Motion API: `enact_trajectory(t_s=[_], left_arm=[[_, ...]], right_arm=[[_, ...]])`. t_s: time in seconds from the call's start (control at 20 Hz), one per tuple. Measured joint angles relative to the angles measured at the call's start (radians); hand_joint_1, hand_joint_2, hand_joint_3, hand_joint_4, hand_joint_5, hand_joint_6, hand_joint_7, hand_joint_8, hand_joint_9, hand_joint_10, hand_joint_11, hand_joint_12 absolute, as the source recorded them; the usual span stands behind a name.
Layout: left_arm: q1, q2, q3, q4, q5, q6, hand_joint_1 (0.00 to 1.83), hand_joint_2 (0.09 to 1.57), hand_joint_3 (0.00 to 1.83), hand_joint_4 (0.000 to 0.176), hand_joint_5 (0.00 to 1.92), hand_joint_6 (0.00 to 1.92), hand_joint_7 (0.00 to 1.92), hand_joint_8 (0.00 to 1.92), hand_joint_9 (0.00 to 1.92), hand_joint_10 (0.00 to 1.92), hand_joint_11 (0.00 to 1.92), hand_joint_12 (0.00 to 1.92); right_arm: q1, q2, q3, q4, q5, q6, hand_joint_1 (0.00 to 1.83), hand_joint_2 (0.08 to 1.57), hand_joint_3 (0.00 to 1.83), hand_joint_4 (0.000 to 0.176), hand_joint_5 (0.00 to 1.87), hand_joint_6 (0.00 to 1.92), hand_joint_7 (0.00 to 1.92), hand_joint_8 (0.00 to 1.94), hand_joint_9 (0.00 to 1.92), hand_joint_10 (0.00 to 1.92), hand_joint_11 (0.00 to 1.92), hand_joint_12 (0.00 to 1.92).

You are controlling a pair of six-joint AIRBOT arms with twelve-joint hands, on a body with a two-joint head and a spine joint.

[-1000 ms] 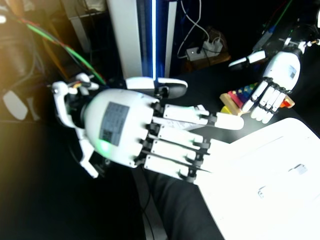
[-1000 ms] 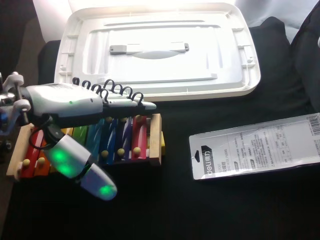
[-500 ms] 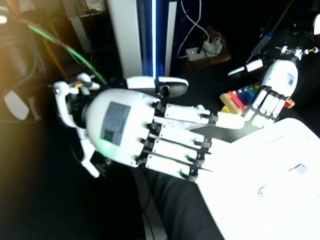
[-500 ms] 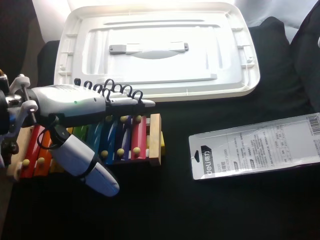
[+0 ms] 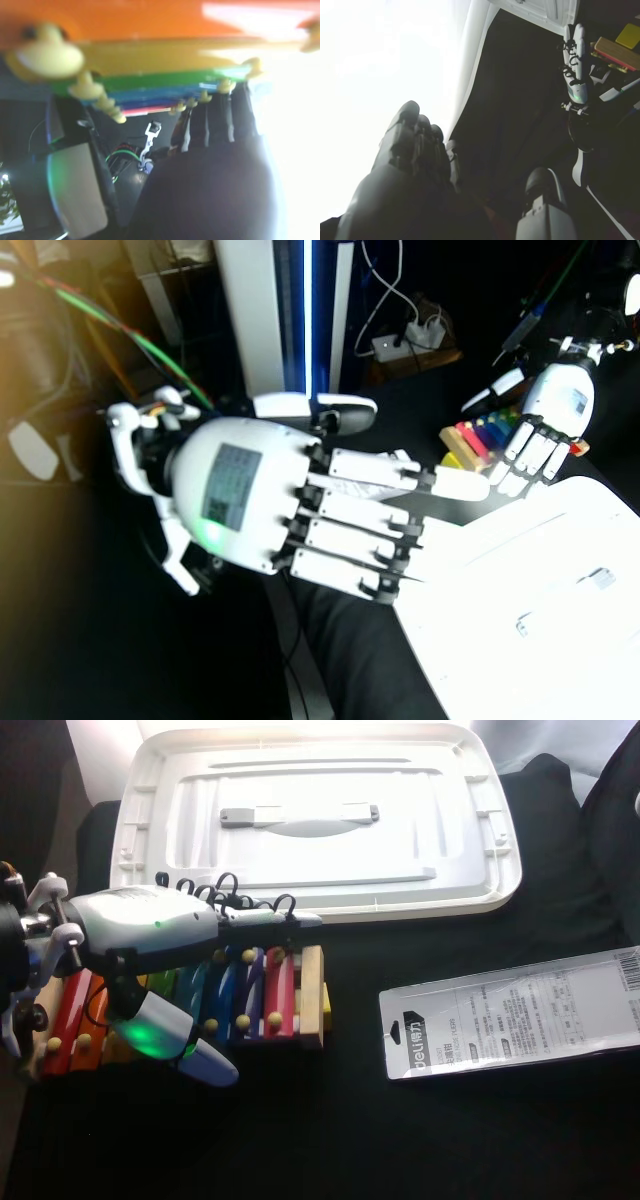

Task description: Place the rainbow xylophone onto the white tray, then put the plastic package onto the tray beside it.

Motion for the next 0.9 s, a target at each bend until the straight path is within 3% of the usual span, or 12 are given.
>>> enact_trajectory(t_s=[0.15,0.2,0.25,0.3,0.35,0.4,0.45,0.55,0.65,0.7,0.85,0.9], left_arm=[[0.002,-0.014,0.013,-0.021,-0.011,-0.006,1.25,1.06,0.0,0.032,0.43,0.0,0.59,0.0,0.66,0.02,0.28,0.97],[0.008,-0.016,0.013,-0.026,-0.011,-0.005,1.3,1.08,0.0,0.001,0.51,0.02,0.65,0.01,0.78,0.05,0.42,1.02],[0.008,-0.016,0.016,-0.029,-0.015,-0.005,1.56,1.09,0.0,0.0,0.66,0.07,0.75,0.04,0.84,1.02,0.5,1.23],[0.008,-0.016,0.016,-0.032,-0.017,-0.003,1.49,1.16,0.0,0.0,0.73,0.1,0.7,1.1,0.84,1.26,0.56,1.23],[0.008,-0.016,0.018,-0.034,-0.018,-0.004,1.49,1.16,0.0,0.0,0.73,0.1,0.7,1.1,0.84,1.26,0.56,1.23],[0.012,-0.018,0.017,-0.035,-0.021,-0.006,1.46,1.22,0.0,0.0,0.75,0.15,0.61,1.48,0.74,1.44,0.56,1.29],[0.013,-0.019,0.018,-0.039,-0.022,-0.008,1.46,1.22,0.0,0.0,0.75,0.15,0.61,1.48,0.74,1.44,0.56,1.29],[0.013,-0.019,0.018,-0.039,-0.022,-0.008,1.46,1.22,0.0,0.0,0.68,0.38,0.61,1.46,0.77,1.45,0.61,1.41],[0.013,-0.019,0.019,-0.039,-0.024,-0.008,1.46,1.23,0.0,0.0,0.6,0.58,0.61,1.48,0.74,1.47,0.53,1.48],[0.013,-0.019,0.021,-0.041,-0.027,-0.008,1.31,1.27,0.0,0.0,0.6,1.37,0.63,1.52,0.71,1.54,0.51,1.58],[0.014,-0.021,0.022,-0.079,-0.03,0.024,1.3,1.28,0.0,0.0,0.58,1.42,0.62,1.55,0.69,1.6,0.46,1.69],[0.014,-0.023,0.027,-0.089,-0.032,0.035,1.3,1.29,0.0,0.0,0.55,1.45,0.62,1.55,0.68,1.6,0.49,1.62]], right_arm=[[0.0,0.0,0.0,0.0,0.0,0.0,0.48,1.0,0.0,0.088,0.05,0.0,0.08,0.0,0.1,0.0,0.0,0.36],[0.0,0.0,0.0,0.0,0.0,0.0,0.48,1.0,0.0,0.098,0.06,0.0,0.08,0.0,0.1,0.0,0.0,0.36],[0.0,0.0,0.0,0.0,0.0,0.0,0.49,1.02,0.0,0.102,0.07,0.01,0.08,0.0,0.1,0.0,0.0,0.36],[0.0,0.0,0.0,0.001,0.0,0.0,0.48,1.03,0.0,0.103,0.07,0.0,0.08,0.0,0.09,0.0,0.0,0.34],[0.0,0.0,0.0,0.0,0.0,0.0,0.48,1.03,0.0,0.103,0.07,0.0,0.08,0.0,0.09,0.0,0.0,0.34],[0.0,0.0,0.0,0.0,0.0,0.0,0.49,1.03,0.0,0.106,0.08,0.0,0.08,0.0,0.08,0.0,0.0,0.31],[0.0,0.0,0.0,0.0,0.0,0.0,0.49,1.03,0.0,0.106,0.08,0.0,0.08,0.0,0.08,0.0,0.0,0.31],[0.0,0.0,0.0,0.0,0.0,0.0,0.48,1.03,0.0,0.101,0.07,0.0,0.07,0.0,0.08,0.0,0.0,0.31],[0.0,0.0,0.0,0.0,0.0,0.0,0.48,1.03,0.0,0.092,0.06,0.0,0.06,0.0,0.09,0.0,0.0,0.31],[0.0,0.0,0.0,0.0,0.0,0.0,0.48,1.02,0.0,0.086,0.07,0.0,0.08,0.0,0.09,0.0,0.0,0.34],[0.0,0.0,0.0,0.0,0.0,0.0,0.48,1.02,0.0,0.082,0.08,0.0,0.09,0.0,0.1,0.0,0.0,0.36],[0.0,0.0,0.0,0.0,0.0,0.0,0.48,1.02,0.0,0.073,0.09,0.0,0.11,0.0,0.12,0.01,0.0,0.4]])
